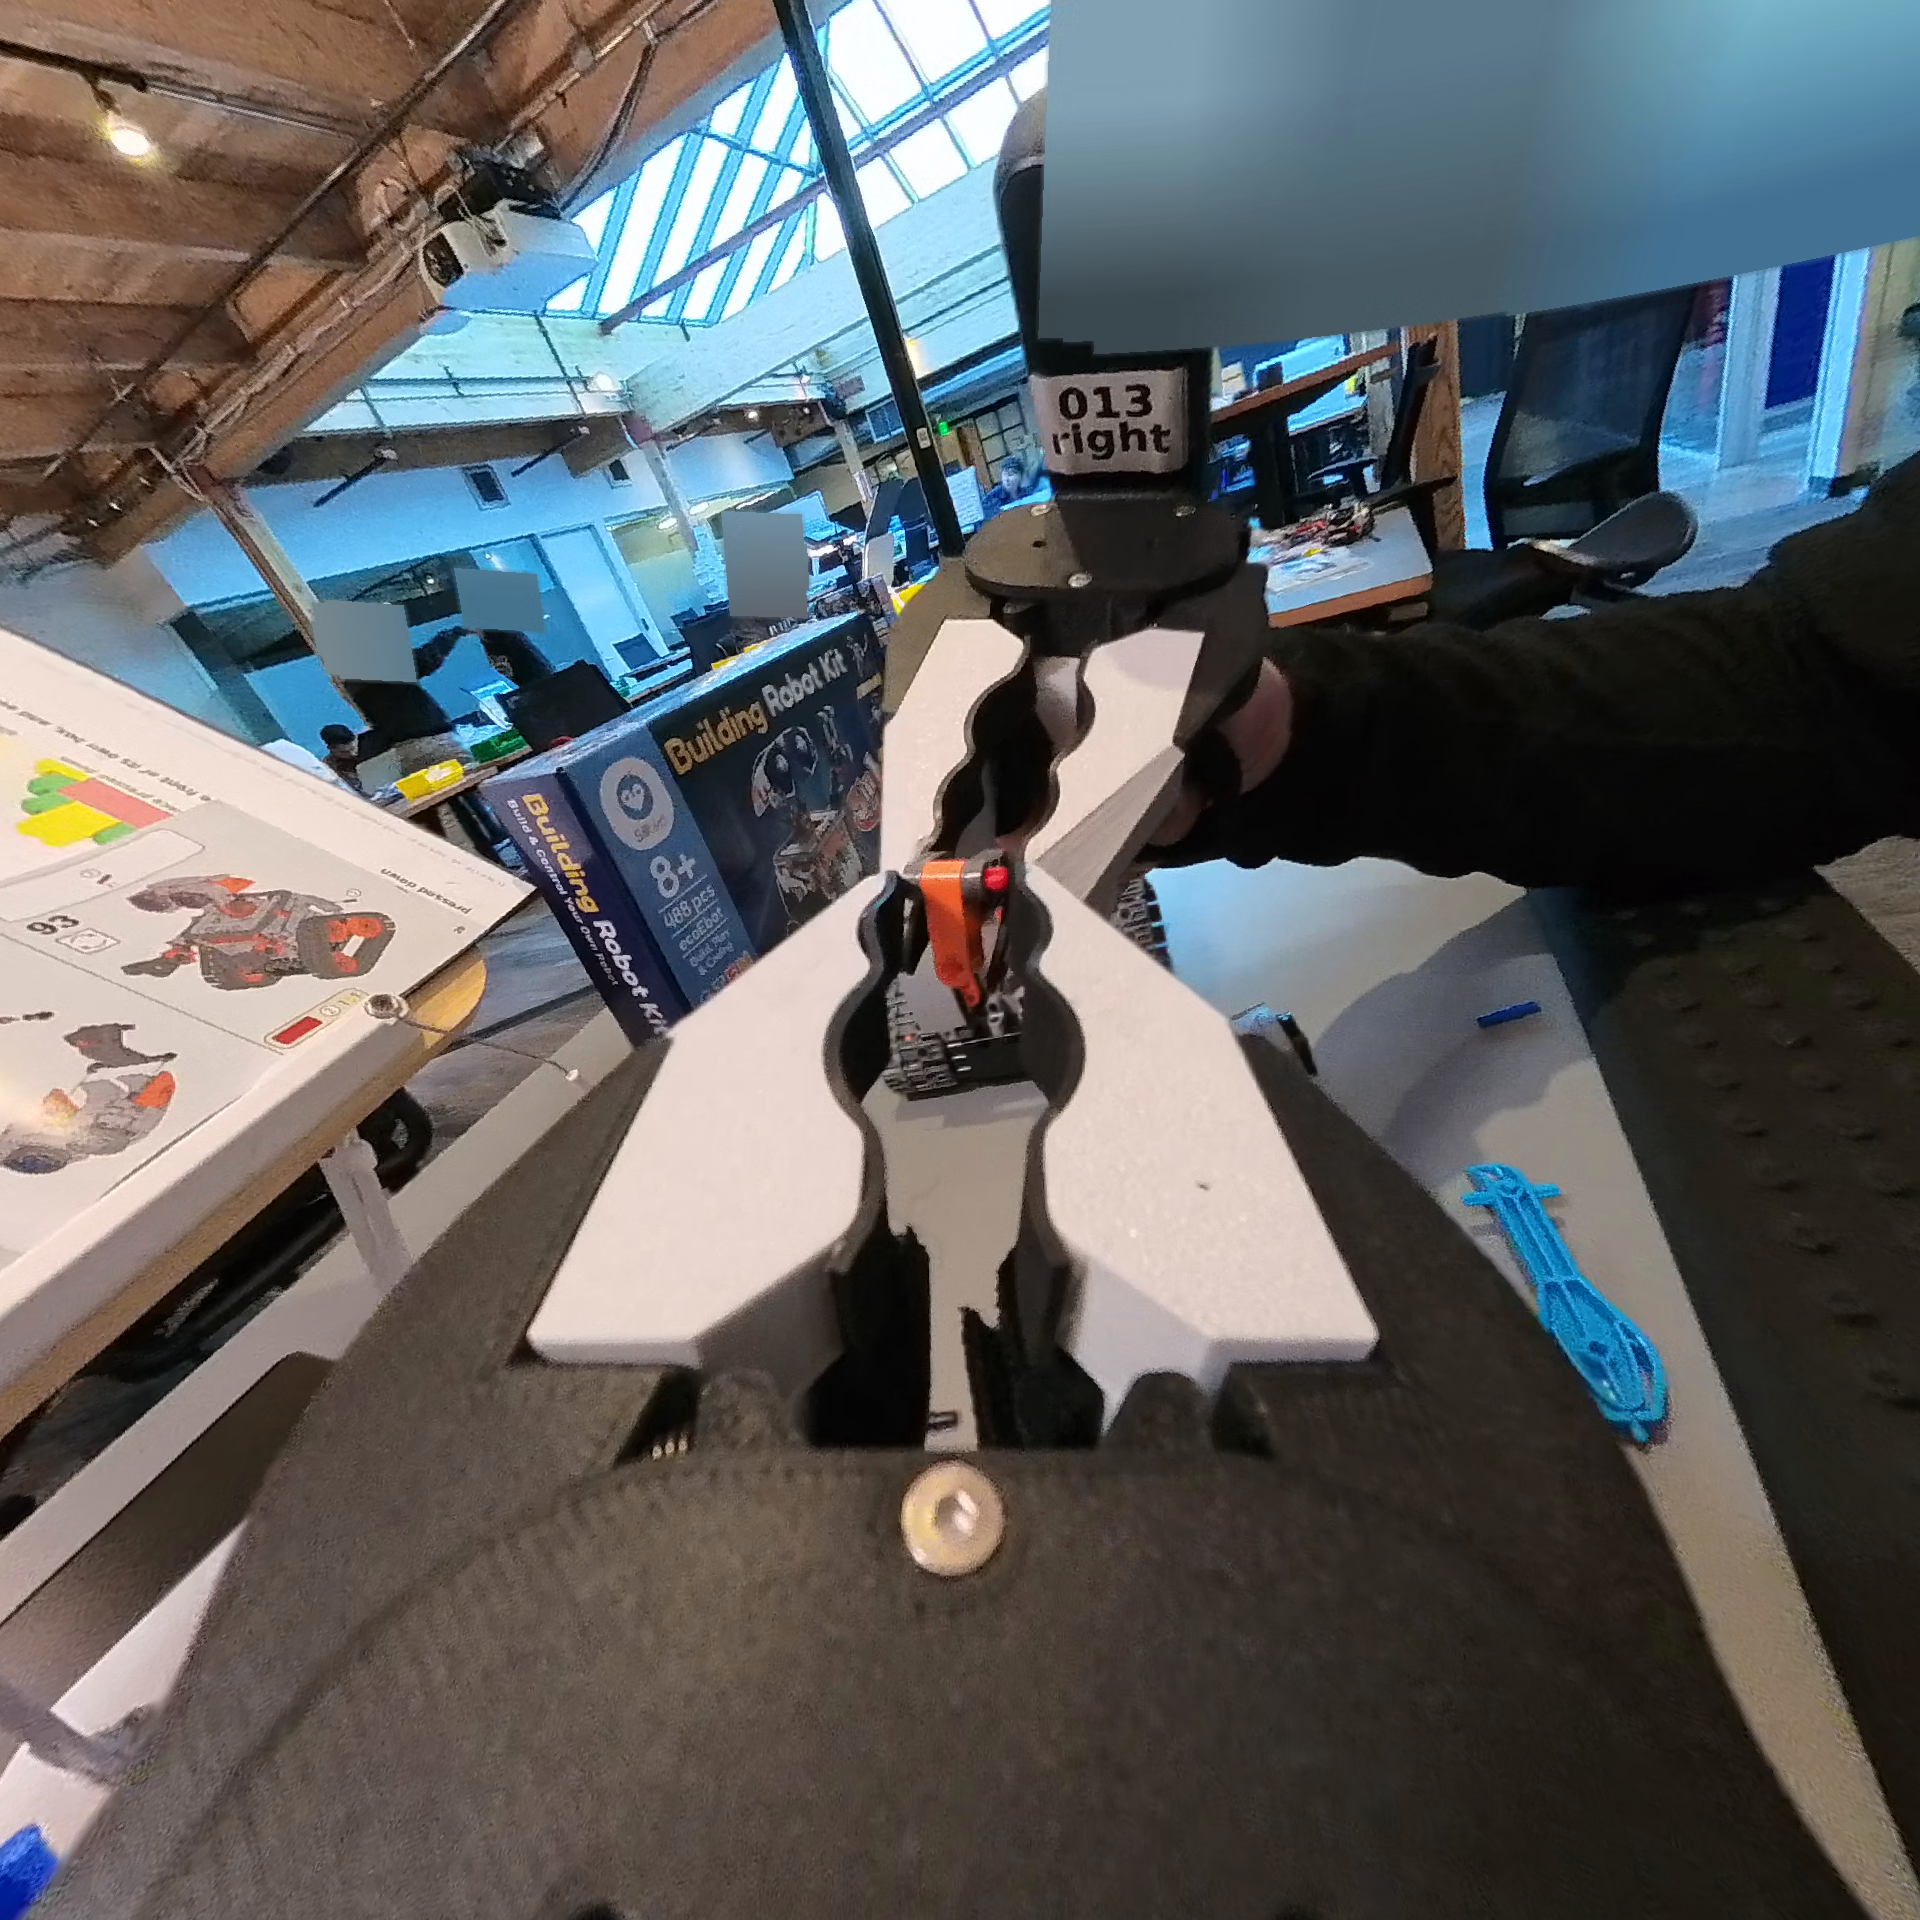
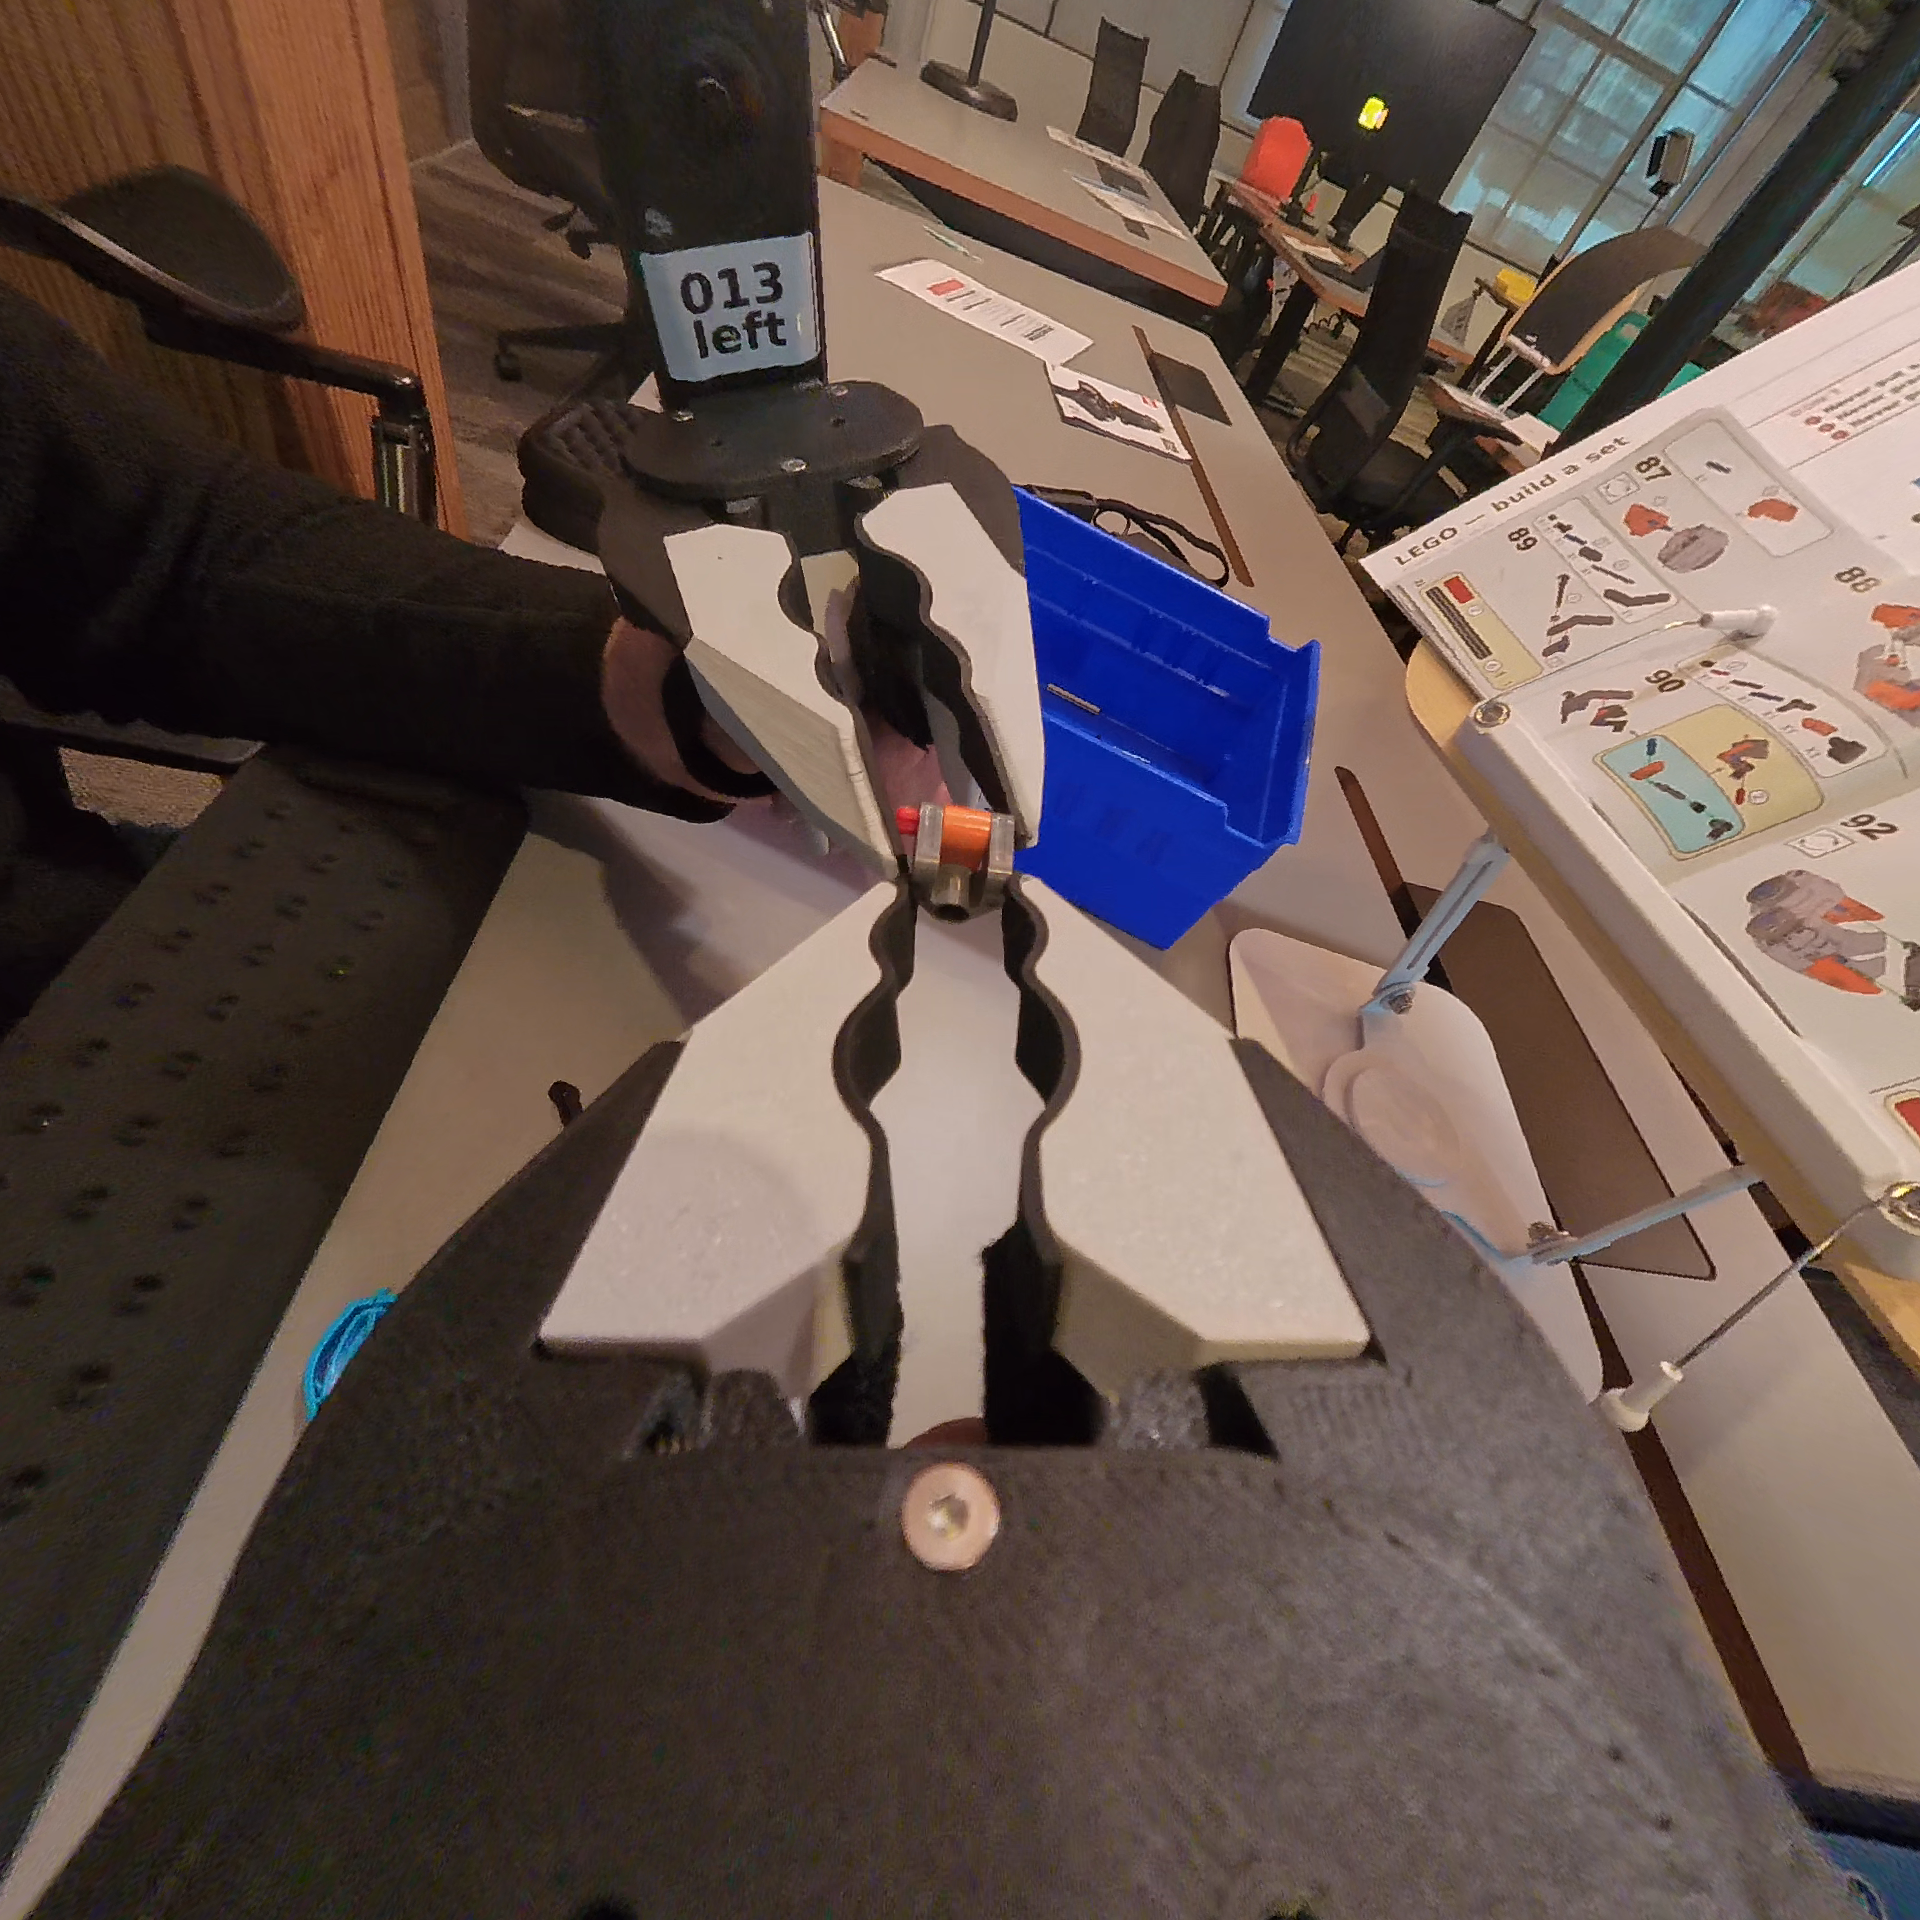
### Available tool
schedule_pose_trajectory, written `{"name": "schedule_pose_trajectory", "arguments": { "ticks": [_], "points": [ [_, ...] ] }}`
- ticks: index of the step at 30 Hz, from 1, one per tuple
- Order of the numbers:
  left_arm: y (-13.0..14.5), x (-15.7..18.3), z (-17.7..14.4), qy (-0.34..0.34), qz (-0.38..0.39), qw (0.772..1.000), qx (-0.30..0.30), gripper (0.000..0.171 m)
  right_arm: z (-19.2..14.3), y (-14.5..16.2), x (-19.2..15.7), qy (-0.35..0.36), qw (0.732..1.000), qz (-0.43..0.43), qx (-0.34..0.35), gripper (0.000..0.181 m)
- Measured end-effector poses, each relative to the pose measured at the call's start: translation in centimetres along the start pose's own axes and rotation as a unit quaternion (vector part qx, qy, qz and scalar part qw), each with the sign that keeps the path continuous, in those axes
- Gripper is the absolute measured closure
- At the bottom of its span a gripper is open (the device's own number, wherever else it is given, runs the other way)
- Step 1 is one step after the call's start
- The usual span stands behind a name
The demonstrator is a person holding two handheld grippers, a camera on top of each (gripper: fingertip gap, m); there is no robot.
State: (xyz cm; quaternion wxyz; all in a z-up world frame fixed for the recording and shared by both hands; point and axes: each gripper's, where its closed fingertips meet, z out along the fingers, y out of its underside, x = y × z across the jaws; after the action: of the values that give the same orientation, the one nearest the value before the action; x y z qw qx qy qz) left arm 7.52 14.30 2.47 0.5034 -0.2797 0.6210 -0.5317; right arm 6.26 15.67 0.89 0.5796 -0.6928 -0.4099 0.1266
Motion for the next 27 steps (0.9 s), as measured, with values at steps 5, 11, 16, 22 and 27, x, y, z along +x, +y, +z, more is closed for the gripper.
{"name": "schedule_pose_trajectory", "arguments": {
  "ticks": [5, 11, 16, 22, 27],
  "points": [
    [-0.2, 0.1, 0.1, -0.009, 0.023, 1.000, -0.004, 0.155, 0.0, -0.2, -0.1, -0.005, 1.000, 0.002, 0.010, 0.167],
    [-0.5, 0.7, 0.2, 0.011, 0.015, 1.000, -0.001, 0.154, -0.3, -0.4, -0.5, -0.004, 0.999, -0.031, 0.005, 0.168],
    [-1.0, 1.7, 0.3, 0.054, -0.013, 0.998, 0.011, 0.155, -0.6, -0.5, -1.2, -0.018, 0.998, -0.056, -0.002, 0.168],
    [-1.1, 2.7, 0.5, 0.089, -0.037, 0.995, 0.012, 0.154, -1.0, -0.5, -2.0, -0.031, 0.996, -0.087, -0.015, 0.169],
    [-0.7, 2.9, 0.5, 0.098, -0.050, 0.994, 0.006, 0.155, -1.1, 0.0, -2.1, -0.023, 0.992, -0.118, -0.042, 0.169]
  ]
}}
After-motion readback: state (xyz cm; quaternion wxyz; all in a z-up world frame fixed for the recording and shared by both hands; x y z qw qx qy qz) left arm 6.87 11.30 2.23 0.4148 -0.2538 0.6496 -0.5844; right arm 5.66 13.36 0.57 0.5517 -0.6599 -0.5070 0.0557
